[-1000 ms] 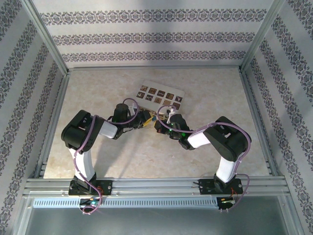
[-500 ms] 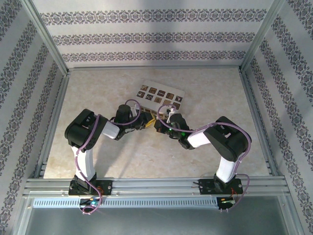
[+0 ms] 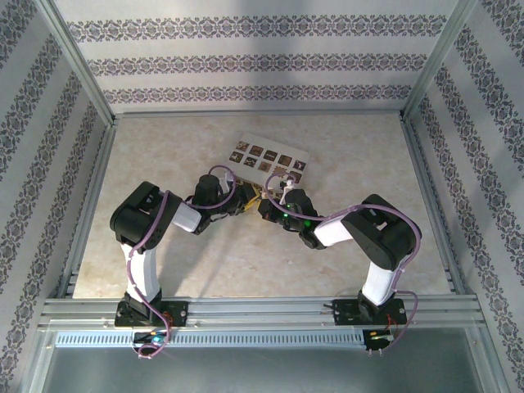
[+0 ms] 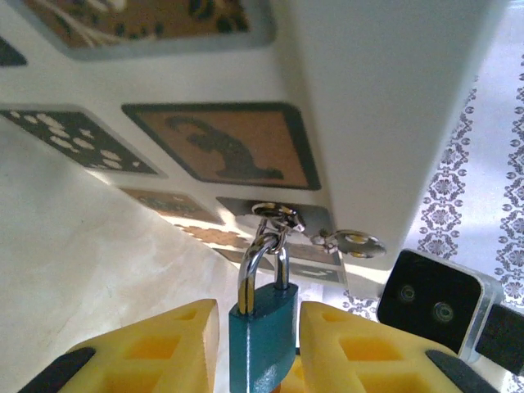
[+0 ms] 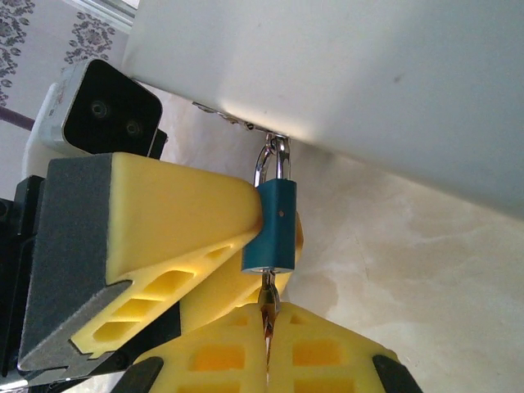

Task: Unlock a padlock with a key

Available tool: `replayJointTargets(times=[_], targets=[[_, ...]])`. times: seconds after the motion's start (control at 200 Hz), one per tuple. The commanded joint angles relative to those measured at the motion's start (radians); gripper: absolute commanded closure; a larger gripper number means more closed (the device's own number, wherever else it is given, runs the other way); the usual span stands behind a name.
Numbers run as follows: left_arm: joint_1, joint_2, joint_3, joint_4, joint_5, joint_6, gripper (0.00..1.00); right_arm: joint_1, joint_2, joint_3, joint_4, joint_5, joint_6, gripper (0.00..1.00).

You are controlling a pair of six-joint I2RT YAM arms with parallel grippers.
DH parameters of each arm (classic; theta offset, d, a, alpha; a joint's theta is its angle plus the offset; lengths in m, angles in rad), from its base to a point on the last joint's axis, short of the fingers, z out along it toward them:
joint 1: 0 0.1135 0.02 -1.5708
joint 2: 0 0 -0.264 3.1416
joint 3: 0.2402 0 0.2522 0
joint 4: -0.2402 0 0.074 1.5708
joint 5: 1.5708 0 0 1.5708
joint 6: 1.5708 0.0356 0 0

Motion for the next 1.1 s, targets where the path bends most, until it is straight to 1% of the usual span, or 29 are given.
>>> replayJointTargets(times=[0.0,0.23,0.345,0.505,0.715,0.815,0.915,1.094], targets=[[-0.011,0.018,0.017,0.064,-0.035,-0.017,0.71,-0.001,-0.011,0.016,0.022,-0.035,0.019,1.00],[-0.013,0.021,0.021,0.070,-0.033,-0.023,0.78,-0.002,-0.009,0.021,0.026,-0.042,0.025,1.00],[-0.016,0.016,0.020,0.074,-0.033,-0.024,0.82,-0.002,-0.015,0.019,0.029,-0.041,0.026,0.97],[-0.019,-0.008,0.020,0.060,-0.040,-0.019,0.89,-0.005,-0.048,-0.007,0.031,-0.006,0.022,0.84],[-0.020,-0.084,0.024,-0.023,-0.051,0.008,0.91,-0.012,-0.158,-0.077,-0.022,0.078,-0.038,0.71],[-0.019,-0.117,0.035,-0.081,-0.050,0.020,0.91,-0.012,-0.251,-0.113,-0.097,0.136,-0.122,0.70],[-0.025,-0.146,0.035,-0.124,-0.058,0.024,0.91,-0.005,-0.391,-0.142,-0.242,0.212,-0.248,0.69],[-0.039,-0.206,0.048,-0.249,-0.086,0.049,0.91,0.029,-0.666,-0.147,-0.498,0.368,-0.591,0.65]])
